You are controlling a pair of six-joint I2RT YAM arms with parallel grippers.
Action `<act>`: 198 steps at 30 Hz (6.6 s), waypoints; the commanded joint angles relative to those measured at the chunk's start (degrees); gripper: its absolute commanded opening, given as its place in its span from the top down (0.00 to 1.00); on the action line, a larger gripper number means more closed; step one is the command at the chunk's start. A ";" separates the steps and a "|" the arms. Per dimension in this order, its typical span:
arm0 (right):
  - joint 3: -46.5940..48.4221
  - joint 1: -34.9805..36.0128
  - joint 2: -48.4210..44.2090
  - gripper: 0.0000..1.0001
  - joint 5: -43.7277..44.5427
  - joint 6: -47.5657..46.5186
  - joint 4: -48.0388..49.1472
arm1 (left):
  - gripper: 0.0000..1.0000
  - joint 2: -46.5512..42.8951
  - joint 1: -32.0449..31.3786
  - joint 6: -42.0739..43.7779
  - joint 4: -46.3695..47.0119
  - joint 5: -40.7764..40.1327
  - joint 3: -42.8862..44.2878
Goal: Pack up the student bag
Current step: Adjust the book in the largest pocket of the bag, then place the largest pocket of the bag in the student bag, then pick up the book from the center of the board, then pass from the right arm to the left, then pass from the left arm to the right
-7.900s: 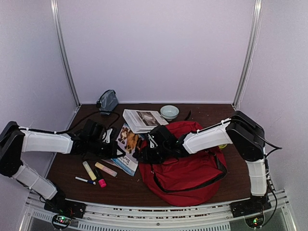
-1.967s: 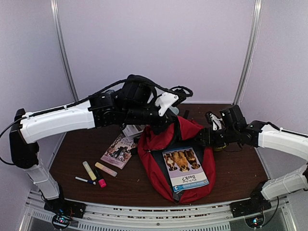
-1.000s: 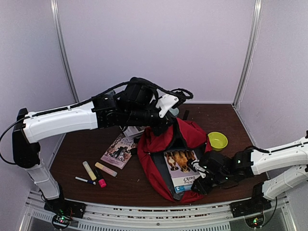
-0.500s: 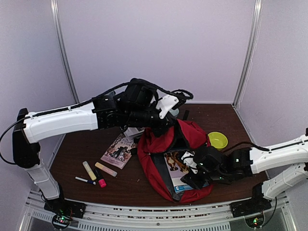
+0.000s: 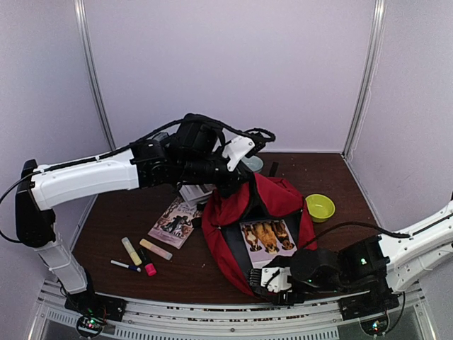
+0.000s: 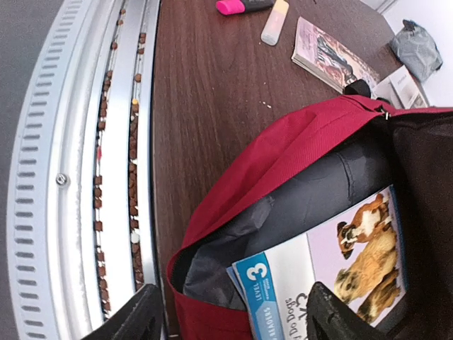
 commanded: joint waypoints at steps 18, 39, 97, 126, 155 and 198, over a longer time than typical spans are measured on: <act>-1.09 -4.34 13.14 0.36 14.87 -29.32 -4.47 | 1.00 -3.10 0.90 0.15 4.59 1.09 -2.12; 7.57 -16.14 25.32 0.66 21.94 -46.27 22.67 | 1.00 -2.30 -1.38 4.71 0.80 15.48 2.14; 60.58 -24.42 62.62 0.55 -20.08 53.66 4.78 | 0.18 -4.08 41.58 -34.01 14.58 17.18 -49.20; 74.40 -26.94 74.87 0.59 -35.98 65.79 17.63 | 0.34 -13.47 40.87 -43.84 28.86 23.42 -57.75; 40.77 -33.41 37.14 1.00 -49.09 46.83 32.64 | 0.34 -50.15 37.19 -31.56 7.50 30.82 -48.42; 30.63 -37.60 -0.52 0.00 -50.09 -0.39 -5.90 | 1.00 -27.52 1.58 1.49 -16.85 14.52 -21.06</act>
